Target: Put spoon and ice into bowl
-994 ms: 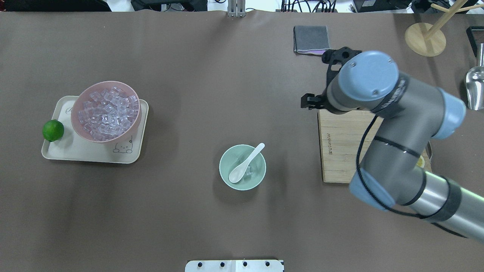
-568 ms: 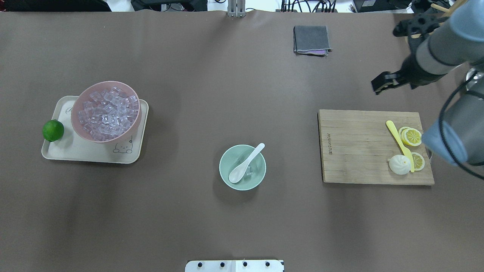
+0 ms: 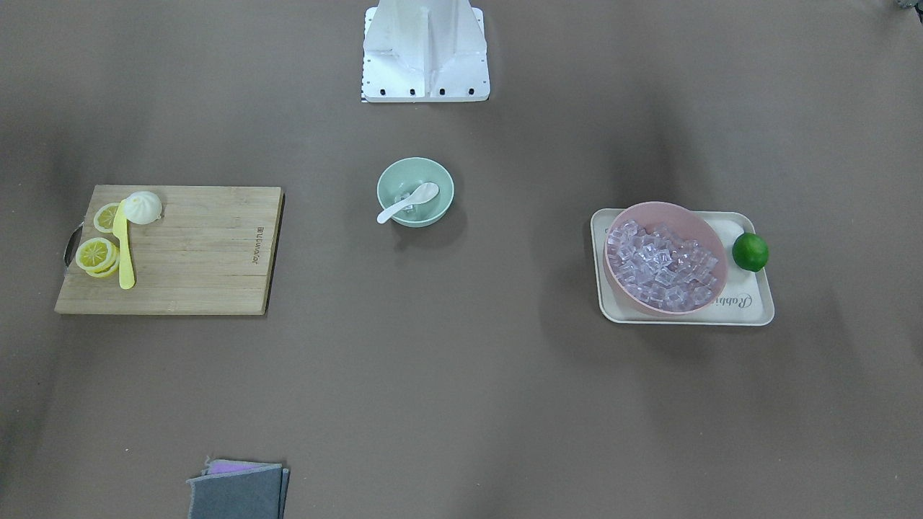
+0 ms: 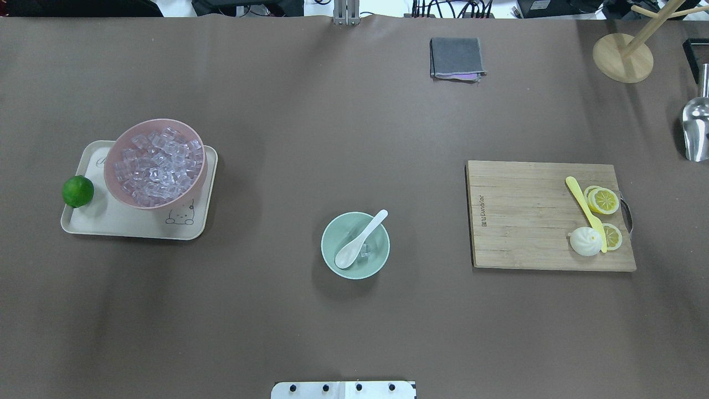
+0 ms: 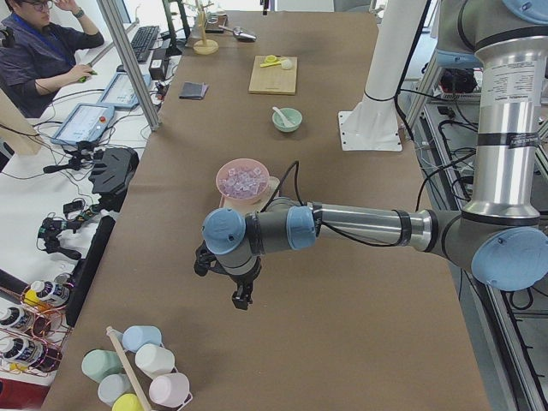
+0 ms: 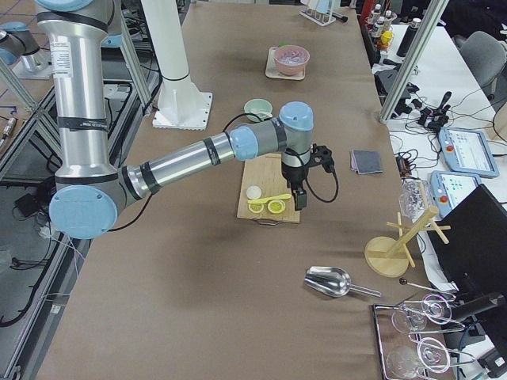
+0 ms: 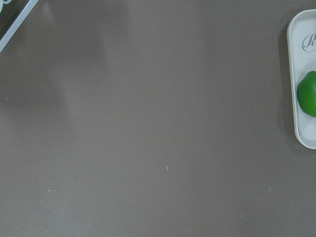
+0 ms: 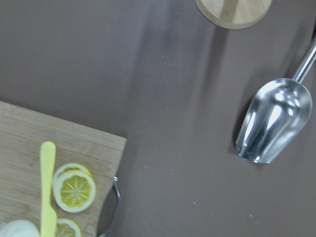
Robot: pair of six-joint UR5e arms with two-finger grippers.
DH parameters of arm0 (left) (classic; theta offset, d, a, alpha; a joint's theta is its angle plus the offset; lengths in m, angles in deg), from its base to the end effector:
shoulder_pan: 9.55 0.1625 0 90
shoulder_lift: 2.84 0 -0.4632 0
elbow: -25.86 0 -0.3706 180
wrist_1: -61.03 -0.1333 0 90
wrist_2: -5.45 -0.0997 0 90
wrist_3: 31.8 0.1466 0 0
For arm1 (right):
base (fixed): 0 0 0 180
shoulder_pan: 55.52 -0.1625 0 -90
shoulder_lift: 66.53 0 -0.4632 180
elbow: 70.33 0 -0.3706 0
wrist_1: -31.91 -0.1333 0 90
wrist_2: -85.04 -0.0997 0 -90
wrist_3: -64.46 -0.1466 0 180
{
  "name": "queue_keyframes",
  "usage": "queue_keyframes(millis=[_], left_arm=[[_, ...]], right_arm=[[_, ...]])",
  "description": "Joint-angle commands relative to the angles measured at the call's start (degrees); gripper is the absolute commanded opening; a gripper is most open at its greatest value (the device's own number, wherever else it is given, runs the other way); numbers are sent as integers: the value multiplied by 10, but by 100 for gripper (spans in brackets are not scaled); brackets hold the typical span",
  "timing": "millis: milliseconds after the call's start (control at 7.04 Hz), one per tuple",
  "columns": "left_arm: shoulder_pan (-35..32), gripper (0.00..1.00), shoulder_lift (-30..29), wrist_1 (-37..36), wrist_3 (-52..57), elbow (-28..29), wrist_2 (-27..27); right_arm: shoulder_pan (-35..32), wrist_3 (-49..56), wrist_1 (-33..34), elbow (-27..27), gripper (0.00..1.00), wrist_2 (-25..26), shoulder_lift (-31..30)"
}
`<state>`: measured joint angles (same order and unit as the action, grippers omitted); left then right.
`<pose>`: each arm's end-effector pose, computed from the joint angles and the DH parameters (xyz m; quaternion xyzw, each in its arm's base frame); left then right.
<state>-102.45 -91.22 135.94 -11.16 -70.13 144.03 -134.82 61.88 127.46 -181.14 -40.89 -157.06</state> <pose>-0.0454 -0.4346 0.7111 0.0002 0.4183 0.1020 0.9026 -0.0408 -0.4706 0.5867 0.0858 -0.3179 -0.1062 0.9382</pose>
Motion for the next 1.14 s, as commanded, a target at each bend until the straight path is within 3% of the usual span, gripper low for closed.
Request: queue_keyframes(millis=[0, 284, 994], left_arm=[[0, 98, 5, 1, -1, 0, 0], [-1, 98, 5, 1, -1, -2, 0], [-2, 98, 5, 1, 2, -14, -5]], right_arm=[[-78, 98, 0, 12, 100, -20, -59], [-123, 162, -1, 45, 100, -52, -94], [-124, 156, -1, 56, 100, -53, -98]])
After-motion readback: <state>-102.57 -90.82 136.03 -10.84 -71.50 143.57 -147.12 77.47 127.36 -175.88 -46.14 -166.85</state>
